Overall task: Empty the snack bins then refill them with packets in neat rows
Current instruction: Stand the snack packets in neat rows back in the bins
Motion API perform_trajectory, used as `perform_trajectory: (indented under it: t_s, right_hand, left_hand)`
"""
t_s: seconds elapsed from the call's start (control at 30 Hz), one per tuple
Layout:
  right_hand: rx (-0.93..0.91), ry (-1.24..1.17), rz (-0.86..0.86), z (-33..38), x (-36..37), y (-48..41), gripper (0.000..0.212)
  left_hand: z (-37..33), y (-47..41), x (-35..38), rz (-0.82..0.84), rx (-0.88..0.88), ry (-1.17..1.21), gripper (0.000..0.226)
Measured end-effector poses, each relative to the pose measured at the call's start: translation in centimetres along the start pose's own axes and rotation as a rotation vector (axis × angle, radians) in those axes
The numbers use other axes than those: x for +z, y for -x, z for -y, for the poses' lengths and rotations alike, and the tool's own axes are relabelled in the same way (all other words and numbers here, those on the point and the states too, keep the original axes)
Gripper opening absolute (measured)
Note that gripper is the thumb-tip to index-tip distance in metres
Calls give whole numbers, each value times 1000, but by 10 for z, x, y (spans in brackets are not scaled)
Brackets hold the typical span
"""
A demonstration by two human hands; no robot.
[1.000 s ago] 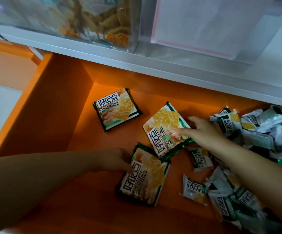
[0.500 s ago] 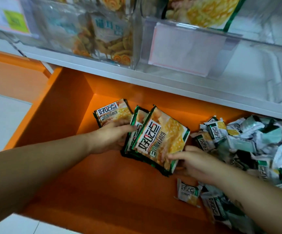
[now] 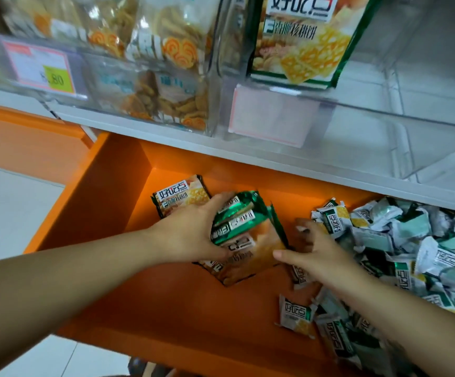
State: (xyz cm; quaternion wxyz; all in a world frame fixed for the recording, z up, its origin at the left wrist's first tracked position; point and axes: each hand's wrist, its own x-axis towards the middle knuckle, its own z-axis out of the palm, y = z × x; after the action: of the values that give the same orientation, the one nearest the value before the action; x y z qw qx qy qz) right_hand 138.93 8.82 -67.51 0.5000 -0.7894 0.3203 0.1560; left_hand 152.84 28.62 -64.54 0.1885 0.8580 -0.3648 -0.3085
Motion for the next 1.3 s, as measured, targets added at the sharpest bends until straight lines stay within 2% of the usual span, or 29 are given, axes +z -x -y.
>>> perform_trajectory:
  t_s: [0.07,0.2,0.3,0.4,0.53,0.63,0.73,0.8,0.9,1.0,1.1,1.17,1.3]
  right_hand:
    - [-187,86,-19,18,-18,26,102]
    - [-547,341,60,56,-48,81,106]
    - [-739,566,43,84,-68,122,96]
    - [-902,666,-86,107,-90,158,74]
    - [-1091,642,-326,138,-127,188,66]
    - [-1197,591,-476,162,-153,190,65]
    - [-1197,512,-566,182,-170,172,65]
    - [-1143,450,-586,190,-173,152,62]
    - [-1042,420,-558,193,-171,113,58]
    - [-942,425,-480,191,-165,72,58]
    - [-874,389,-391,188,-154,36,57]
    - [-835,390,-373,185,-152,17,58]
    - [-650,625,-527,186,-160,-6,75]
  left_hand:
    - [-15,17,-11,-67,95,-191,105]
    - [-56,53,-36,-170,276,-439,104]
    - [-93,79,-58,-332,445,-491,94]
    - [-128,104,-83,-519,576,-566,88]
    - [-170,123,-122,-694,628,-628,86]
    - [-192,123,-155,-810,586,-661,84]
    - [-195,109,-177,-959,483,-641,83]
    - [-183,93,-178,-995,385,-554,78]
    - [-153,71,-165,-956,201,-451,69]
    - [-124,55,-148,-843,49,-412,57]
    - [-104,45,-137,-770,34,-345,50]
    - [-96,40,-131,-783,43,-338,47]
    - [-83,31,-120,-857,78,-379,40]
